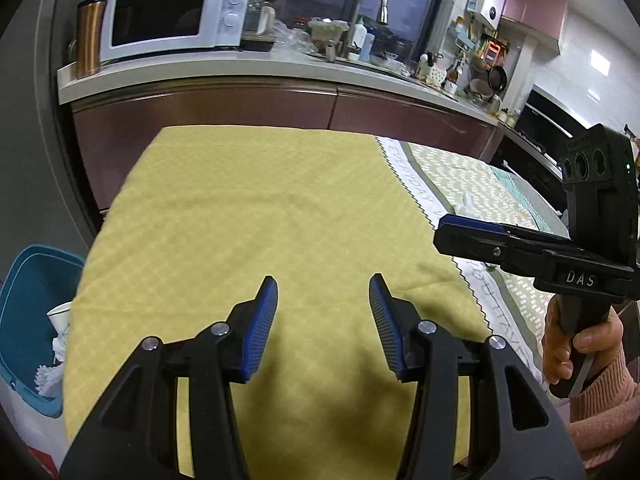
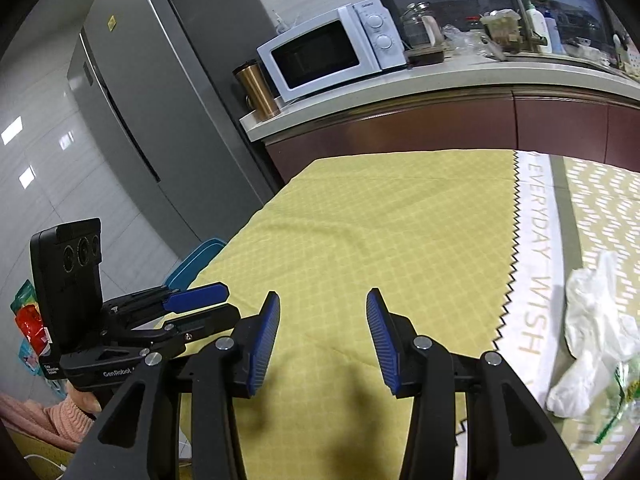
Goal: Collect trash
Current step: 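Move both tools back over the remaining tissue and green wrapper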
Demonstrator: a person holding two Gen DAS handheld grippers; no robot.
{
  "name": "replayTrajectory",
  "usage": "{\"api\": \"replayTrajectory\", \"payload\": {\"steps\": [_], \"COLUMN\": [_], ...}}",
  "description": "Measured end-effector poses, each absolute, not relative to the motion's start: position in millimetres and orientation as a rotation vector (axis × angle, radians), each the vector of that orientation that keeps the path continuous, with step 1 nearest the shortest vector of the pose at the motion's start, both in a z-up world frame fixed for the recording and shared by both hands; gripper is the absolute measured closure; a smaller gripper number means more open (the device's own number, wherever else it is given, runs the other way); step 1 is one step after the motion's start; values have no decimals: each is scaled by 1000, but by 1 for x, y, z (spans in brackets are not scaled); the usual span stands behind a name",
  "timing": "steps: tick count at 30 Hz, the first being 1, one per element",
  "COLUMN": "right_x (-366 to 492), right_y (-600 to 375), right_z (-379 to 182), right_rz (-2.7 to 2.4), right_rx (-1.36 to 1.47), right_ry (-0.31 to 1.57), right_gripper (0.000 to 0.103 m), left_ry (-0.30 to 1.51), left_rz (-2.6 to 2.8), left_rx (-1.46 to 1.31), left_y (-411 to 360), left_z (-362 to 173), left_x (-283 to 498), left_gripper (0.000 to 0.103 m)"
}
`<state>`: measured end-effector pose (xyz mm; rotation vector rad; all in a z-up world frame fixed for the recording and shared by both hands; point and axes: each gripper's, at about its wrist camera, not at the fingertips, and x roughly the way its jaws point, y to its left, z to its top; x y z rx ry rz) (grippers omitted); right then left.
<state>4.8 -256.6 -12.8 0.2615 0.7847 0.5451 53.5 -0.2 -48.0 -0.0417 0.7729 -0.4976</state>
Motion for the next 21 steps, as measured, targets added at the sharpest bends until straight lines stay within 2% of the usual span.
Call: {"api": "replayTrajectory", "payload": {"steps": [21], "right_x": [-33], "right_y": [-366], "right_z": [-5], "right_rz": [283], "right_rx": [313], "right_ry": [709], "right_gripper": [60], "left_ry": [815], "left_rz": [-656], "left_rx": [43], "left_y": [-79], "left_z": [-52], "left_x": [53], "left_gripper": [56]}}
